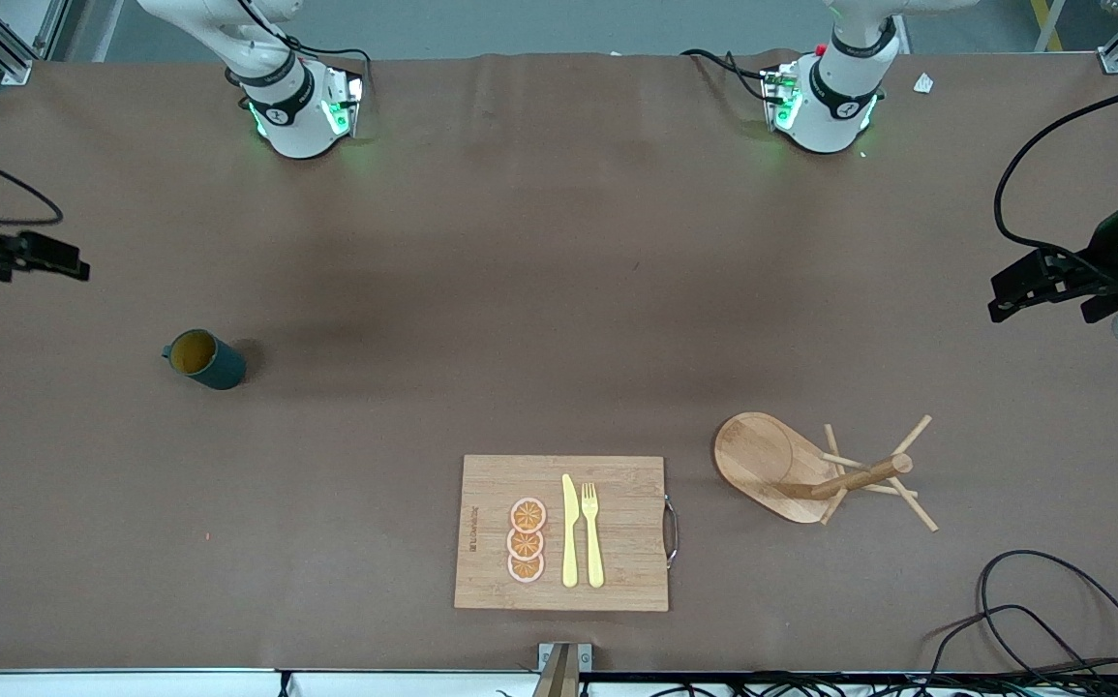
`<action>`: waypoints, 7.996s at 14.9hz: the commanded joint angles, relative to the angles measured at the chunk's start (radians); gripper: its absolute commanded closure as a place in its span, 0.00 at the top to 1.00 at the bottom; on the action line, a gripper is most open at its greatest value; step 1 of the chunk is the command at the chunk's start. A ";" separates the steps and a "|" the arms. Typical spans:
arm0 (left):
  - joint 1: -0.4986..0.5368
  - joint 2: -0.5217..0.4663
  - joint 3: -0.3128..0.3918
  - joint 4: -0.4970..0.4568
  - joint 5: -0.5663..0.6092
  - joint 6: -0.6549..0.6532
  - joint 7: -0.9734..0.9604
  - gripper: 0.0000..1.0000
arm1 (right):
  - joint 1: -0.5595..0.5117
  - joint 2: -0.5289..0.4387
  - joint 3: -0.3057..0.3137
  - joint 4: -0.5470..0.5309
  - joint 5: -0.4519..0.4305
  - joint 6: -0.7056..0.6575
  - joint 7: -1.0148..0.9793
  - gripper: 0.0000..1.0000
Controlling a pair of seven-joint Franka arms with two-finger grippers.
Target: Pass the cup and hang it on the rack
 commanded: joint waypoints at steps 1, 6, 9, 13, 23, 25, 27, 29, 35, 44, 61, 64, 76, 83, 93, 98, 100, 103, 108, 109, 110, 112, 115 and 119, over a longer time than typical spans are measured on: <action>0.001 -0.004 0.006 0.000 -0.017 0.007 0.011 1.00 | -0.047 0.014 0.011 -0.122 0.015 0.140 -0.131 1.00; 0.003 -0.004 0.006 -0.001 -0.019 0.007 0.014 1.00 | -0.079 0.026 0.011 -0.394 0.016 0.456 -0.356 1.00; 0.004 -0.004 0.006 -0.001 -0.019 0.004 0.013 1.00 | -0.087 0.101 0.011 -0.485 0.016 0.625 -0.502 1.00; 0.004 -0.002 0.006 0.000 -0.019 0.007 0.013 1.00 | -0.082 0.211 0.016 -0.496 0.016 0.762 -0.585 0.99; 0.006 -0.002 0.006 0.000 -0.019 0.007 0.016 1.00 | -0.067 0.248 0.030 -0.470 0.051 0.730 -0.599 0.00; 0.004 -0.002 0.006 0.000 -0.019 0.007 0.013 1.00 | -0.024 0.232 0.028 -0.442 0.087 0.663 -0.530 0.00; 0.004 -0.002 0.006 0.000 -0.019 0.007 0.013 1.00 | 0.035 0.202 0.030 -0.446 0.090 0.650 -0.411 0.00; 0.004 -0.002 0.006 0.000 -0.019 0.007 0.014 1.00 | 0.138 0.172 0.030 -0.448 0.108 0.626 -0.235 0.00; 0.004 -0.002 0.006 0.000 -0.019 0.007 0.014 1.00 | 0.486 0.144 0.028 -0.439 0.143 0.647 0.397 0.00; 0.004 -0.002 0.006 0.000 -0.019 0.007 0.014 1.00 | 0.790 0.283 0.027 -0.252 0.142 0.731 1.011 0.00; 0.004 -0.002 0.006 -0.001 -0.019 0.007 0.013 1.00 | 0.860 0.521 0.042 -0.032 0.145 0.730 1.159 0.62; 0.004 -0.001 0.006 -0.001 -0.016 0.007 0.014 1.00 | 0.860 0.520 0.042 -0.026 0.143 0.725 1.158 1.00; -0.092 0.016 -0.103 -0.007 -0.009 -0.002 -0.345 1.00 | 0.621 0.198 0.031 -0.017 0.128 0.250 0.821 1.00; -0.383 0.104 -0.129 -0.006 0.076 0.059 -0.919 1.00 | 0.296 0.077 0.030 -0.048 0.047 0.147 0.319 1.00; -0.788 0.392 -0.117 0.003 0.512 0.243 -1.522 1.00 | -0.056 0.044 0.028 0.026 -0.030 0.040 -0.050 1.00; -0.959 0.596 -0.085 0.086 0.790 0.243 -1.768 1.00 | -0.078 0.078 0.031 0.155 -0.030 -0.019 -0.045 1.00; -1.023 0.659 -0.033 0.120 0.810 0.245 -1.849 1.00 | -0.076 0.078 0.031 0.170 -0.030 -0.039 -0.045 1.00; -1.110 0.718 0.051 0.121 0.811 0.286 -1.953 1.00 | -0.073 0.077 0.031 0.170 -0.019 -0.039 -0.037 1.00; -1.190 0.858 0.151 0.157 0.811 0.375 -2.088 1.00 | -0.041 0.060 0.040 0.156 -0.016 -0.078 0.094 1.00; -1.192 0.864 0.151 0.155 0.813 0.378 -2.101 1.00 | -0.023 0.045 0.039 0.153 -0.016 -0.083 0.132 1.00; -1.192 0.868 0.151 0.155 0.813 0.380 -2.101 1.00 | -0.013 0.035 0.039 0.150 -0.016 -0.086 0.143 1.00; -1.192 0.872 0.151 0.155 0.820 0.380 -2.101 1.00 | -0.018 0.021 0.039 0.149 -0.015 -0.095 0.144 1.00; -1.204 0.887 0.151 0.155 0.824 0.380 -2.109 0.93 | -0.013 -0.026 0.039 0.124 -0.015 -0.103 0.147 1.00; -1.215 0.897 0.151 0.154 0.824 0.380 -2.130 0.72 | -0.006 -0.066 0.039 0.115 0.041 -0.140 0.219 1.00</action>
